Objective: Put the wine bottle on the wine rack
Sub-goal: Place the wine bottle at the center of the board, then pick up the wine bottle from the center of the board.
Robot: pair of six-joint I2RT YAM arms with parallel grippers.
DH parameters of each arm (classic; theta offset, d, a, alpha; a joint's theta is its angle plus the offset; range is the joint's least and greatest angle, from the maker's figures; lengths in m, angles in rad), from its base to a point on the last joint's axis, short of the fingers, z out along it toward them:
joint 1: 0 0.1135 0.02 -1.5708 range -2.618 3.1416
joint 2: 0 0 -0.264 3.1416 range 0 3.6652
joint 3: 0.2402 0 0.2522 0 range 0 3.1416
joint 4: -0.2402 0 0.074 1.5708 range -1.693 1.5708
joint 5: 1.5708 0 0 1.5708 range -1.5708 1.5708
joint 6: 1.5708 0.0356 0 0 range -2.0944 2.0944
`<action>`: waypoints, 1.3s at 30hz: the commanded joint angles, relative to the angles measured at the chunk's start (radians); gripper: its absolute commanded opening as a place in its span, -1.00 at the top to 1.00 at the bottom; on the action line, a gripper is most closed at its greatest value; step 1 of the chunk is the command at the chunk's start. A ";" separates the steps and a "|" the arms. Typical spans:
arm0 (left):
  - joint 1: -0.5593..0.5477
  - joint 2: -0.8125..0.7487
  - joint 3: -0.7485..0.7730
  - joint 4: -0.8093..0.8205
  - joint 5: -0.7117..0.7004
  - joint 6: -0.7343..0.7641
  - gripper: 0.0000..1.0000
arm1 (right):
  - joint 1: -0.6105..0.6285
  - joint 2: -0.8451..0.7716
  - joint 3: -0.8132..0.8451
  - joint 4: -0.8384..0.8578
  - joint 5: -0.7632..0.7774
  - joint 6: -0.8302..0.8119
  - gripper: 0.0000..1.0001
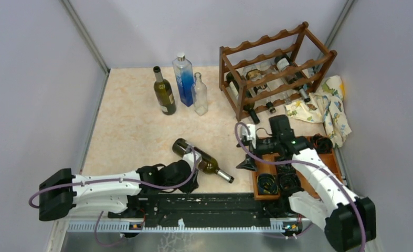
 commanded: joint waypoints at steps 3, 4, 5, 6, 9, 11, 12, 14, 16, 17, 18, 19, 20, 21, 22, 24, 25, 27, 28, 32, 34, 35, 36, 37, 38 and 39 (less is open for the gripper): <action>0.148 -0.035 -0.059 0.114 -0.073 -0.162 0.52 | 0.271 0.159 0.079 0.091 0.198 0.152 -0.76; 0.163 -0.039 -0.075 0.148 -0.062 -0.167 0.53 | 0.301 0.186 0.073 0.117 0.210 0.186 -0.76; 0.172 -0.041 -0.088 0.185 -0.061 -0.173 0.53 | 0.324 0.208 0.065 0.147 0.222 0.222 -0.76; 0.176 -0.041 -0.097 0.223 -0.065 -0.181 0.54 | 0.349 0.227 0.057 0.174 0.231 0.253 -0.76; 0.183 -0.017 -0.107 0.268 -0.081 -0.201 0.54 | 0.409 0.274 0.036 0.243 0.313 0.317 -0.70; 0.183 0.006 -0.111 0.294 -0.083 -0.210 0.55 | 0.432 0.316 0.035 0.262 0.400 0.358 -0.64; 0.183 0.017 -0.115 0.309 -0.085 -0.211 0.54 | 0.442 0.336 0.036 0.270 0.447 0.379 -0.59; 0.183 0.036 -0.126 0.351 -0.084 -0.213 0.55 | 0.457 0.376 0.043 0.278 0.524 0.405 -0.54; 0.184 0.058 -0.130 0.391 -0.079 -0.213 0.54 | 0.465 0.412 0.053 0.268 0.558 0.412 -0.51; 0.186 0.075 -0.128 0.403 -0.078 -0.212 0.54 | 0.468 0.426 0.054 0.268 0.576 0.414 -0.50; 0.187 0.088 -0.124 0.414 -0.077 -0.210 0.54 | 0.471 0.439 0.052 0.270 0.598 0.415 -0.50; 0.187 0.098 -0.119 0.423 -0.076 -0.205 0.54 | 0.473 0.447 0.049 0.275 0.624 0.417 -0.47; 0.187 0.106 -0.116 0.434 -0.076 -0.203 0.54 | 0.473 0.458 0.048 0.281 0.648 0.420 -0.41; 0.186 0.112 -0.114 0.443 -0.076 -0.200 0.54 | 0.473 0.469 0.049 0.283 0.668 0.422 -0.33; 0.189 0.115 -0.112 0.450 -0.076 -0.196 0.54 | 0.473 0.480 0.052 0.283 0.683 0.422 -0.26; 0.189 0.118 -0.109 0.456 -0.076 -0.190 0.54 | 0.474 0.498 0.057 0.283 0.695 0.423 -0.14; 0.188 0.116 -0.108 0.456 -0.076 -0.186 0.54 | 0.473 0.505 0.057 0.286 0.701 0.424 -0.09; 0.189 0.107 -0.108 0.456 -0.073 -0.183 0.54 | 0.473 0.516 0.058 0.289 0.719 0.425 -0.06; 0.189 0.101 -0.110 0.457 -0.070 -0.183 0.54 | 0.473 0.522 0.058 0.292 0.723 0.426 -0.06; 0.189 0.056 -0.131 0.468 -0.055 -0.193 0.54 | 0.473 0.550 0.067 0.300 0.750 0.439 -0.01; 0.188 0.026 -0.146 0.471 -0.050 -0.200 0.54 | 0.473 0.565 0.073 0.301 0.776 0.445 0.10; 0.189 0.017 -0.153 0.471 -0.048 -0.204 0.54 | 0.473 0.571 0.076 0.302 0.787 0.446 0.17; 0.189 -0.003 -0.160 0.474 -0.046 -0.207 0.54 | 0.473 0.577 0.077 0.302 0.796 0.447 0.23; 0.189 -0.017 -0.166 0.474 -0.044 -0.209 0.53 | 0.474 0.580 0.078 0.300 0.802 0.448 0.32; 0.189 -0.032 -0.171 0.473 -0.040 -0.211 0.53 | 0.471 0.581 0.078 0.300 0.805 0.448 0.43; 0.189 -0.047 -0.176 0.472 -0.035 -0.212 0.52 | 0.467 0.579 0.082 0.298 0.806 0.450 0.56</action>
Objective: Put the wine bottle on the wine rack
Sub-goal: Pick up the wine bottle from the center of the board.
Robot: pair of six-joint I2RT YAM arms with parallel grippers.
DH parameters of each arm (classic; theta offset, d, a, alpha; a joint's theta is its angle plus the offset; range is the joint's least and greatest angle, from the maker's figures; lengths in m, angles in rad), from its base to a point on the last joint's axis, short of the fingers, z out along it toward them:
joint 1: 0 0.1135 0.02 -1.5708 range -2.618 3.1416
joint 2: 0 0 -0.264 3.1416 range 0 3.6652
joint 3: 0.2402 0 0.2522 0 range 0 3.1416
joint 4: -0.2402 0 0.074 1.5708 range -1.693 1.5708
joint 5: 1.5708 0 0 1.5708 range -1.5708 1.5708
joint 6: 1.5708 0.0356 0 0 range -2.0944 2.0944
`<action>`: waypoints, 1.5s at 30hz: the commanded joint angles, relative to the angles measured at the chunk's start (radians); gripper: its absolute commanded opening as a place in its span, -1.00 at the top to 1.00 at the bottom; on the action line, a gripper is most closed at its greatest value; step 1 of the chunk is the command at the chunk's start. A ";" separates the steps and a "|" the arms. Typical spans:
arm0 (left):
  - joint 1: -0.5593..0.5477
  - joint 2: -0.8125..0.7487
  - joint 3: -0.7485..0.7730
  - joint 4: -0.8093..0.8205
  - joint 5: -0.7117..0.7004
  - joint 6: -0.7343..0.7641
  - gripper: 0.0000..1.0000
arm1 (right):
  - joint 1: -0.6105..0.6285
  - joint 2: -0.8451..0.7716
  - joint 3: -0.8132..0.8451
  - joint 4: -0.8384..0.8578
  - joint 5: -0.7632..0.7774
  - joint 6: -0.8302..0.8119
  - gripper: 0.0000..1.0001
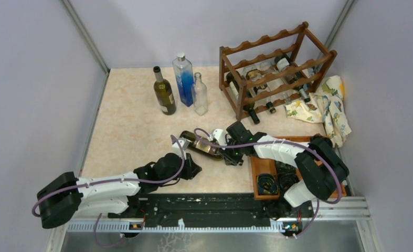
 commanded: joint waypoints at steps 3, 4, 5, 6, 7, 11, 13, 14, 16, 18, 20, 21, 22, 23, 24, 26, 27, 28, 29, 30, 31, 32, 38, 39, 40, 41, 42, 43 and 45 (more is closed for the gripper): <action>0.003 -0.098 -0.025 0.007 0.035 -0.011 0.51 | -0.028 0.007 0.032 -0.022 0.020 0.016 0.86; 0.002 -0.116 -0.024 -0.003 0.040 -0.009 0.51 | -0.044 -0.003 0.037 -0.029 0.005 0.015 0.94; 0.003 -0.135 -0.021 -0.019 0.045 -0.007 0.51 | -0.062 -0.026 0.040 -0.035 -0.020 0.012 1.00; 0.003 -0.154 -0.020 -0.033 0.047 -0.006 0.50 | -0.084 -0.047 0.042 -0.042 -0.057 0.010 1.00; 0.003 -0.177 -0.019 -0.047 0.048 -0.002 0.50 | -0.103 -0.071 0.046 -0.048 -0.093 0.007 1.00; 0.003 -0.263 -0.008 -0.097 0.046 0.022 0.49 | -0.171 -0.182 0.055 -0.068 -0.207 -0.024 1.00; 0.002 -0.299 0.008 -0.127 0.042 0.042 0.49 | -0.212 -0.247 0.048 -0.057 -0.250 -0.032 1.00; 0.003 -0.314 0.018 -0.140 0.041 0.052 0.49 | -0.234 -0.279 0.044 -0.053 -0.268 -0.035 1.00; 0.003 -0.334 0.048 -0.170 0.036 0.075 0.49 | -0.279 -0.336 0.038 -0.045 -0.293 -0.035 1.00; 0.003 -0.341 0.077 -0.200 0.033 0.101 0.49 | -0.309 -0.383 0.029 -0.034 -0.309 -0.028 1.00; 0.003 -0.336 0.112 -0.229 0.025 0.134 0.49 | -0.336 -0.416 0.026 -0.036 -0.326 -0.027 1.00; 0.003 -0.332 0.134 -0.236 0.018 0.155 0.49 | -0.351 -0.428 0.027 -0.038 -0.337 -0.025 1.00; 0.002 -0.327 0.158 -0.275 0.010 0.180 0.49 | -0.368 -0.441 0.028 -0.041 -0.351 -0.026 1.00; 0.002 -0.321 0.188 -0.306 -0.004 0.205 0.49 | -0.384 -0.451 0.030 -0.044 -0.367 -0.026 1.00; 0.003 -0.315 0.219 -0.337 -0.018 0.247 0.48 | -0.401 -0.463 0.033 -0.047 -0.382 -0.027 1.00; 0.002 -0.304 0.293 -0.403 -0.051 0.319 0.46 | -0.421 -0.488 0.035 -0.062 -0.400 -0.046 1.00; 0.003 -0.299 0.325 -0.424 -0.065 0.357 0.43 | -0.427 -0.496 0.040 -0.084 -0.411 -0.066 1.00; 0.006 -0.296 0.355 -0.441 -0.079 0.389 0.38 | -0.434 -0.504 0.046 -0.110 -0.427 -0.096 1.00; 0.011 -0.291 0.380 -0.455 -0.085 0.423 0.27 | -0.445 -0.510 0.050 -0.135 -0.453 -0.122 1.00; 0.027 -0.285 0.404 -0.463 -0.075 0.457 0.17 | -0.458 -0.518 0.053 -0.161 -0.475 -0.145 1.00; 0.047 -0.278 0.427 -0.468 -0.063 0.490 0.06 | -0.469 -0.523 0.055 -0.182 -0.498 -0.171 1.00; 0.076 -0.269 0.445 -0.470 -0.026 0.523 -0.05 | -0.479 -0.529 0.056 -0.202 -0.514 -0.195 1.00; 0.330 -0.171 0.560 -0.480 0.204 0.680 -0.73 | -0.540 -0.547 0.080 -0.290 -0.573 -0.283 1.00; 0.362 -0.159 0.571 -0.483 0.235 0.703 -0.77 | -0.552 -0.550 0.084 -0.301 -0.578 -0.296 1.00; 0.391 -0.151 0.577 -0.481 0.251 0.721 -0.79 | -0.564 -0.554 0.090 -0.314 -0.584 -0.305 1.00; 0.411 -0.146 0.574 -0.478 0.251 0.762 -0.80 | -0.576 -0.559 0.093 -0.328 -0.588 -0.317 1.00; 0.422 -0.145 0.565 -0.473 0.233 0.788 -0.81 | -0.593 -0.567 0.099 -0.343 -0.589 -0.328 1.00; 0.427 -0.145 0.550 -0.470 0.210 0.806 -0.81 | -0.609 -0.576 0.105 -0.357 -0.589 -0.342 1.00; 0.429 -0.150 0.515 -0.467 0.133 0.827 -0.82 | -0.649 -0.587 0.121 -0.398 -0.592 -0.379 1.00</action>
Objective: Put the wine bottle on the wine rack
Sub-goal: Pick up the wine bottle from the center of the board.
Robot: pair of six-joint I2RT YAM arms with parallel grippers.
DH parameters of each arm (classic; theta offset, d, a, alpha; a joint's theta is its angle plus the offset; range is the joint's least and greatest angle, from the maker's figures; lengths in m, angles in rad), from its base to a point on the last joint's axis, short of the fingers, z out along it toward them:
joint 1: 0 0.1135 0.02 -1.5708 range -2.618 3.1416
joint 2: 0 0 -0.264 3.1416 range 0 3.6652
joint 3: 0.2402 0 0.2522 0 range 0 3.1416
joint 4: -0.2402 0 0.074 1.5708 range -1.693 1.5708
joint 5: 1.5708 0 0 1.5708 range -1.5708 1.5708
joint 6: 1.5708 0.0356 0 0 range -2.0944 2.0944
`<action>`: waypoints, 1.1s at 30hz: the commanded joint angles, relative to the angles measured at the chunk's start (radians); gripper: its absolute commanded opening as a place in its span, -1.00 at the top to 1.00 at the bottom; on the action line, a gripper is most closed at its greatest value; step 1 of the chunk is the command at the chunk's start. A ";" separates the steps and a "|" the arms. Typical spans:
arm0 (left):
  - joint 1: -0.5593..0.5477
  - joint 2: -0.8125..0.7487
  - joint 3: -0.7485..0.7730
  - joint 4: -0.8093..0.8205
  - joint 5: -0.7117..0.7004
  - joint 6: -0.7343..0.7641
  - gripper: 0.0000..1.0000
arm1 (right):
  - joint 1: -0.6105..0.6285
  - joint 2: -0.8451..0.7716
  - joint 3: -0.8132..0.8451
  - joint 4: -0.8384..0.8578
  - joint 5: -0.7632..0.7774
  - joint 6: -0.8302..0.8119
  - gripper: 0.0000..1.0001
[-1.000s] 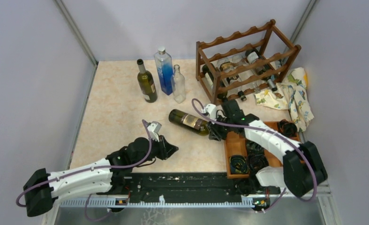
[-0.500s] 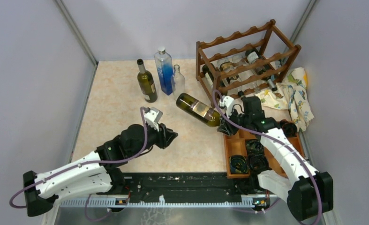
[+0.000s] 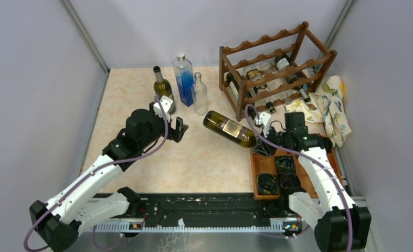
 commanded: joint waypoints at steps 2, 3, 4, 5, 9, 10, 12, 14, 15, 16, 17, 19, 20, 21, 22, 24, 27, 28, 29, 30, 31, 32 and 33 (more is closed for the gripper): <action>0.015 -0.026 -0.072 0.004 -0.044 0.140 -0.82 | -0.104 -0.070 0.137 -0.053 -0.109 -0.153 1.00; 0.015 -0.035 -0.095 0.010 -0.051 0.153 -0.83 | -0.127 -0.069 0.151 -0.101 -0.106 -0.184 1.00; 0.014 -0.046 -0.116 0.014 -0.063 0.162 -0.83 | -0.158 -0.068 0.166 -0.135 -0.106 -0.215 1.00; 0.015 -0.059 -0.132 0.019 -0.080 0.164 -0.83 | -0.189 -0.067 0.181 -0.168 -0.108 -0.242 1.00; 0.015 -0.106 -0.155 0.021 -0.091 0.169 -0.84 | -0.315 -0.051 0.238 -0.295 -0.120 -0.358 1.00; 0.016 -0.115 -0.163 0.025 -0.100 0.175 -0.85 | -0.345 -0.046 0.248 -0.321 -0.124 -0.383 1.00; 0.014 -0.120 -0.173 0.034 -0.105 0.183 -0.85 | -0.397 -0.040 0.259 -0.363 -0.126 -0.429 1.00; 0.015 -0.109 -0.172 0.029 -0.098 0.185 -0.87 | -0.435 -0.037 0.264 -0.388 -0.121 -0.459 1.00; 0.015 -0.101 -0.168 0.023 -0.096 0.187 -0.96 | -0.448 -0.036 0.267 -0.395 -0.108 -0.466 1.00; 0.015 -0.093 -0.163 0.019 -0.094 0.187 -0.97 | -0.454 -0.037 0.267 -0.395 -0.093 -0.469 1.00; 0.015 -0.086 -0.160 0.015 -0.091 0.187 -0.97 | -0.458 -0.038 0.267 -0.392 -0.075 -0.466 1.00; 0.014 -0.087 -0.160 0.012 -0.087 0.189 -0.97 | -0.462 -0.043 0.264 -0.375 -0.040 -0.443 1.00; 0.016 -0.091 -0.160 0.012 -0.087 0.190 -0.97 | -0.464 -0.045 0.262 -0.361 -0.024 -0.428 1.00; 0.015 -0.096 -0.163 0.014 -0.087 0.191 -0.97 | -0.467 -0.044 0.261 -0.345 -0.012 -0.410 1.00; 0.016 -0.100 -0.165 0.016 -0.088 0.192 -0.97 | -0.469 -0.044 0.260 -0.326 0.002 -0.386 1.00; 0.016 -0.106 -0.170 0.020 -0.087 0.196 -0.97 | -0.471 -0.040 0.259 -0.272 0.027 -0.337 1.00; 0.015 -0.103 -0.168 0.021 -0.087 0.198 -0.98 | -0.471 -0.030 0.260 -0.204 0.060 -0.265 1.00; 0.015 -0.103 -0.167 0.019 -0.085 0.197 -0.97 | -0.471 -0.024 0.262 -0.185 0.068 -0.246 1.00; 0.016 -0.103 -0.165 0.017 -0.079 0.196 -0.97 | -0.471 -0.019 0.265 -0.165 0.076 -0.226 1.00; 0.015 -0.103 -0.165 0.017 -0.074 0.196 -0.97 | -0.471 -0.017 0.268 -0.147 0.086 -0.207 1.00; 0.015 -0.105 -0.165 0.017 -0.070 0.196 -0.98 | -0.472 -0.016 0.269 -0.128 0.091 -0.189 1.00; 0.014 -0.106 -0.165 0.017 -0.065 0.195 -0.97 | -0.471 -0.012 0.272 -0.113 0.095 -0.173 1.00; 0.016 -0.107 -0.163 0.016 -0.061 0.195 -0.97 | -0.471 -0.009 0.275 -0.101 0.096 -0.160 1.00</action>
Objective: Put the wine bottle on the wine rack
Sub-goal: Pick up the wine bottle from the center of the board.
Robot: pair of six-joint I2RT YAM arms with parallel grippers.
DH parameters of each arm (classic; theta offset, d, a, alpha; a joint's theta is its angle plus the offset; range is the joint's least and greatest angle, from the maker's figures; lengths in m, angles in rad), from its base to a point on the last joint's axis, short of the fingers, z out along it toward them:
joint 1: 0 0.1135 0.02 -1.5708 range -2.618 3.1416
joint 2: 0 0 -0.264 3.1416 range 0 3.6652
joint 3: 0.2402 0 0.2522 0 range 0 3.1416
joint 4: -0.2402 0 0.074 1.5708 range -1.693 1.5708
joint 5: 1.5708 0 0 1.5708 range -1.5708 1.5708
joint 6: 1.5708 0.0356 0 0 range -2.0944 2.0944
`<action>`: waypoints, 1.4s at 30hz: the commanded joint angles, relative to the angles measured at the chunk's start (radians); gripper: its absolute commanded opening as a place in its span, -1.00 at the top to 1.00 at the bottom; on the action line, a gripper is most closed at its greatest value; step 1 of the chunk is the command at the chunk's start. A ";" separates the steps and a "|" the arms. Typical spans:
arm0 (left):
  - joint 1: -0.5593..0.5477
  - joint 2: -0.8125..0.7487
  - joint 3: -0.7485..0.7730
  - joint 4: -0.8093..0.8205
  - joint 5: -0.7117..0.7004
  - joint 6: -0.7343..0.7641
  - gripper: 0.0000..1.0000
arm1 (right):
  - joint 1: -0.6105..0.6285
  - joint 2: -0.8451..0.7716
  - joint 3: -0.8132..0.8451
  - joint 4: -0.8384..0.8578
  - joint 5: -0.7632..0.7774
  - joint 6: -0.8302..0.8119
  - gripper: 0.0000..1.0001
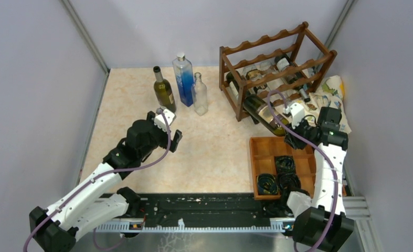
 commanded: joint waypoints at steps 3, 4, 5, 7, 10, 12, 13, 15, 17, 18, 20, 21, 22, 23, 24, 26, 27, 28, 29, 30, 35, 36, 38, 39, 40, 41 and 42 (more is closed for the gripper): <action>0.005 -0.020 0.004 0.014 0.041 0.011 -0.97 | -0.009 0.017 0.086 0.209 -0.040 0.130 1.00; 0.005 -0.023 0.003 0.014 0.046 0.010 -0.97 | -0.008 0.021 0.087 0.220 -0.038 0.140 1.00; 0.005 -0.026 0.003 0.013 0.052 0.008 -0.97 | -0.009 0.026 0.086 0.232 -0.038 0.151 1.00; 0.006 -0.033 0.001 0.014 0.058 0.009 -0.97 | -0.009 0.034 0.085 0.248 -0.041 0.172 1.00; 0.005 -0.036 0.002 0.014 0.056 0.009 -0.98 | -0.008 0.048 0.091 0.273 -0.049 0.194 1.00; 0.004 -0.035 0.001 0.014 0.062 0.009 -0.97 | -0.009 0.061 0.098 0.290 -0.058 0.212 1.00; 0.004 -0.034 0.001 0.013 0.064 0.009 -0.97 | -0.009 0.071 0.103 0.296 -0.064 0.220 1.00; 0.005 -0.033 0.001 0.014 0.066 0.008 -0.97 | -0.008 0.087 0.113 0.309 -0.078 0.238 1.00; 0.005 -0.032 0.002 0.013 0.067 0.008 -0.97 | -0.003 0.103 0.121 0.332 -0.085 0.260 1.00; 0.005 -0.030 0.004 0.012 0.067 0.008 -0.97 | 0.003 0.112 0.125 0.340 -0.082 0.266 1.00; 0.005 -0.029 0.003 0.012 0.067 0.008 -0.97 | 0.019 0.132 0.135 0.360 -0.074 0.281 1.00; 0.004 -0.030 0.002 0.012 0.068 0.008 -0.97 | 0.030 0.144 0.141 0.368 -0.067 0.288 1.00; 0.005 -0.030 0.002 0.011 0.069 0.009 -0.97 | 0.043 0.153 0.146 0.378 -0.057 0.297 1.00; 0.004 -0.030 0.002 0.012 0.069 0.009 -0.97 | 0.058 0.163 0.149 0.391 -0.046 0.305 1.00; 0.005 -0.029 0.001 0.012 0.069 0.009 -0.97 | 0.072 0.173 0.155 0.404 -0.036 0.315 1.00; 0.005 -0.028 0.001 0.012 0.069 0.009 -0.97 | 0.100 0.190 0.161 0.429 -0.015 0.336 1.00; 0.006 -0.028 0.002 0.011 0.069 0.009 -0.97 | 0.112 0.198 0.164 0.442 -0.009 0.347 1.00; 0.005 -0.027 0.002 0.012 0.069 0.009 -0.97 | 0.124 0.207 0.167 0.456 -0.001 0.359 1.00; 0.005 -0.028 0.001 0.012 0.068 0.009 -0.97 | 0.136 0.217 0.168 0.474 0.009 0.375 1.00; 0.005 -0.027 0.000 0.011 0.067 0.010 -0.97 | 0.146 0.225 0.167 0.489 0.018 0.388 1.00; 0.005 -0.027 0.000 0.012 0.069 0.011 -0.97 | 0.196 0.271 0.174 0.557 0.057 0.435 1.00; 0.004 -0.025 0.001 0.013 0.069 0.011 -0.97 | 0.205 0.279 0.176 0.575 0.065 0.444 1.00; 0.005 -0.026 0.000 0.012 0.069 0.011 -0.97 | 0.226 0.294 0.178 0.601 0.081 0.458 1.00; 0.004 -0.025 0.000 0.014 0.068 0.011 -0.97 | 0.237 0.300 0.176 0.618 0.089 0.467 1.00; 0.004 -0.024 -0.001 0.013 0.068 0.011 -0.97 | 0.247 0.305 0.176 0.634 0.103 0.475 1.00; 0.005 -0.024 -0.001 0.014 0.067 0.011 -0.97 | 0.258 0.311 0.176 0.650 0.112 0.483 1.00; 0.006 -0.023 -0.002 0.014 0.066 0.012 -0.97 | 0.268 0.316 0.176 0.665 0.121 0.493 1.00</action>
